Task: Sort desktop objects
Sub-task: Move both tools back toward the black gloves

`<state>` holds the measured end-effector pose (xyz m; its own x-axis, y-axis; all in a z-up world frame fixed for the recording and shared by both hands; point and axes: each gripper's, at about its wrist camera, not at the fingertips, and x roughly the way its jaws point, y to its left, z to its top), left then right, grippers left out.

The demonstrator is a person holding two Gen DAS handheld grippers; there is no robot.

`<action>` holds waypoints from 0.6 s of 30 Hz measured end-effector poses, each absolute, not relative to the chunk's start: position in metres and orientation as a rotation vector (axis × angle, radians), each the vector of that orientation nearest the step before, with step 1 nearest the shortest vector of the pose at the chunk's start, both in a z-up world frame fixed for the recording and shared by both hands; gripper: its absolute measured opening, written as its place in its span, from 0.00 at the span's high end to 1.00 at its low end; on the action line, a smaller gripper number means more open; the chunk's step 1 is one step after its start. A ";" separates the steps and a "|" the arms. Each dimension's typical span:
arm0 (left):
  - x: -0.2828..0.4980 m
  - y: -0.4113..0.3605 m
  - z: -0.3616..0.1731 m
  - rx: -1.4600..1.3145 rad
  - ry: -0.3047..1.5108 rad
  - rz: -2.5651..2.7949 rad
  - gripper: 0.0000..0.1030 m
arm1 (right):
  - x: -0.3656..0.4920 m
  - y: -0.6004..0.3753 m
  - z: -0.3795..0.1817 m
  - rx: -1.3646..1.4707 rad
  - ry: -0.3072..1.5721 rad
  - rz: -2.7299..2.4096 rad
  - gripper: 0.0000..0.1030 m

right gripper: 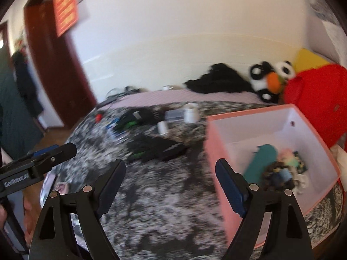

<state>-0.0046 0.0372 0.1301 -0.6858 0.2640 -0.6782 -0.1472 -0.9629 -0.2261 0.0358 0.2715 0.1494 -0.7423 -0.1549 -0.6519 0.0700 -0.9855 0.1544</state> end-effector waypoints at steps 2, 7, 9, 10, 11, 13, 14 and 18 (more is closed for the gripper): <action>0.000 0.007 0.121 -1.132 -0.226 2.732 0.26 | 0.034 0.244 0.144 1.076 -0.155 -2.786 0.15; -0.001 -0.057 0.091 -1.197 -0.309 2.794 0.26 | 0.020 0.200 0.120 1.095 -0.129 -2.732 0.15; -0.009 -0.075 0.076 -1.238 -0.367 2.788 0.26 | 0.006 0.199 0.105 1.130 -0.136 -2.729 0.15; -0.013 -0.081 0.068 -1.254 -0.393 2.780 0.26 | -0.001 0.198 0.098 1.147 -0.139 -2.727 0.15; -0.016 -0.084 0.062 -1.262 -0.408 2.774 0.26 | -0.008 0.198 0.090 1.164 -0.142 -2.725 0.15; -0.028 -0.086 0.047 -1.284 -0.428 2.758 0.26 | -0.022 0.197 0.076 1.199 -0.149 -2.720 0.15; -0.032 -0.084 0.041 -1.294 -0.433 2.749 0.26 | -0.029 0.197 0.068 1.216 -0.152 -2.718 0.15; -0.062 -0.074 0.018 -1.348 -0.426 2.712 0.26 | -0.057 0.195 0.039 1.285 -0.165 -2.707 0.15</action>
<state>-0.0621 -0.0741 0.0176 -0.6087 0.1961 -0.7688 0.0492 -0.9578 -0.2833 -0.0575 0.1948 0.0390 -0.6253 -0.1731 -0.7610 0.0793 -0.9841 0.1587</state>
